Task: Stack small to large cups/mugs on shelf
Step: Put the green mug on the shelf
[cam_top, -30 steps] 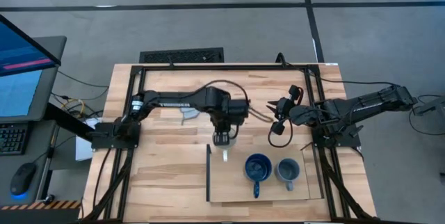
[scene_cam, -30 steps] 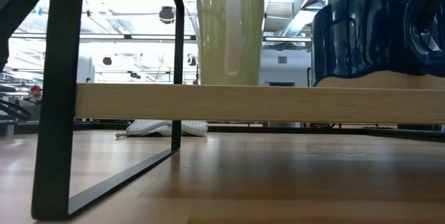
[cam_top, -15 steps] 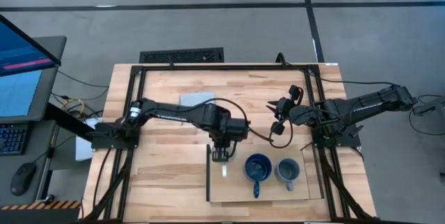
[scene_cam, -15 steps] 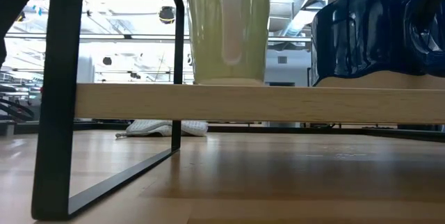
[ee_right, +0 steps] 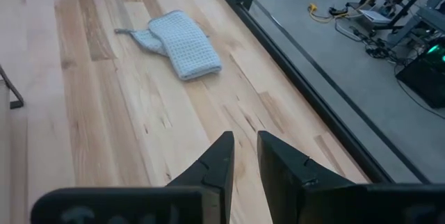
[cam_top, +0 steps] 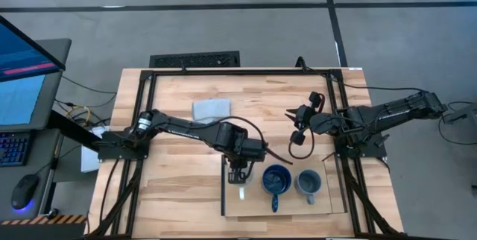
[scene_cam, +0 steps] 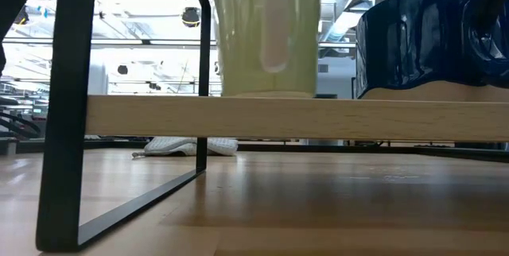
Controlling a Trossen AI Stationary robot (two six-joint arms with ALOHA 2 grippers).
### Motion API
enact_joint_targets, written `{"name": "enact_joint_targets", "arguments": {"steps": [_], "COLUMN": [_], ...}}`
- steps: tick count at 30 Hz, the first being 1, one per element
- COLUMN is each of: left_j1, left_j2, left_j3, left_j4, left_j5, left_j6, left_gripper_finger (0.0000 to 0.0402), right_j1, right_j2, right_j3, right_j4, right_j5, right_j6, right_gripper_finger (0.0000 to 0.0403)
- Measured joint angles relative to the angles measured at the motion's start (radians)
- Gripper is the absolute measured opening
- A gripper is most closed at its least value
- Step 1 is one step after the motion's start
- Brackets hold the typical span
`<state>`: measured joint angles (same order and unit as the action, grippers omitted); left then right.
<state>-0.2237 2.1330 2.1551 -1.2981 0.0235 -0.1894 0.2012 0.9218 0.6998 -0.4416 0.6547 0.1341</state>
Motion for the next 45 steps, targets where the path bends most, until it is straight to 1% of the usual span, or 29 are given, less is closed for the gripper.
{"name": "enact_joint_targets", "arguments": {"steps": [6,17,26,45], "left_j1": [-0.022,-0.034,-0.032,-0.032], "left_j2": [0.001,0.056,0.058,0.06], "left_j3": [0.0,0.003,0.003,0.009], "left_j4": [0.013,0.007,0.018,0.031], "left_j5": [0.006,0.042,0.054,0.058], "left_j6": [-0.015,-0.015,-0.006,-0.007], "left_gripper_finger": [0.001,0.001,0.0039,0.0045], "right_j1": [0.0,0.0,0.0,0.0], "right_j2": [0.0,0.0,0.0,0.0], "right_j3": [0.0,0.0,0.0,0.0], "right_j4": [0.0,-0.022,-0.049,-0.05], "right_j5": [-0.003,-0.004,-0.004,-0.004], "right_j6": [0.0,0.01,0.024,0.024], "right_gripper_finger": [0.0086,0.0086,0.0086,0.0086]}}
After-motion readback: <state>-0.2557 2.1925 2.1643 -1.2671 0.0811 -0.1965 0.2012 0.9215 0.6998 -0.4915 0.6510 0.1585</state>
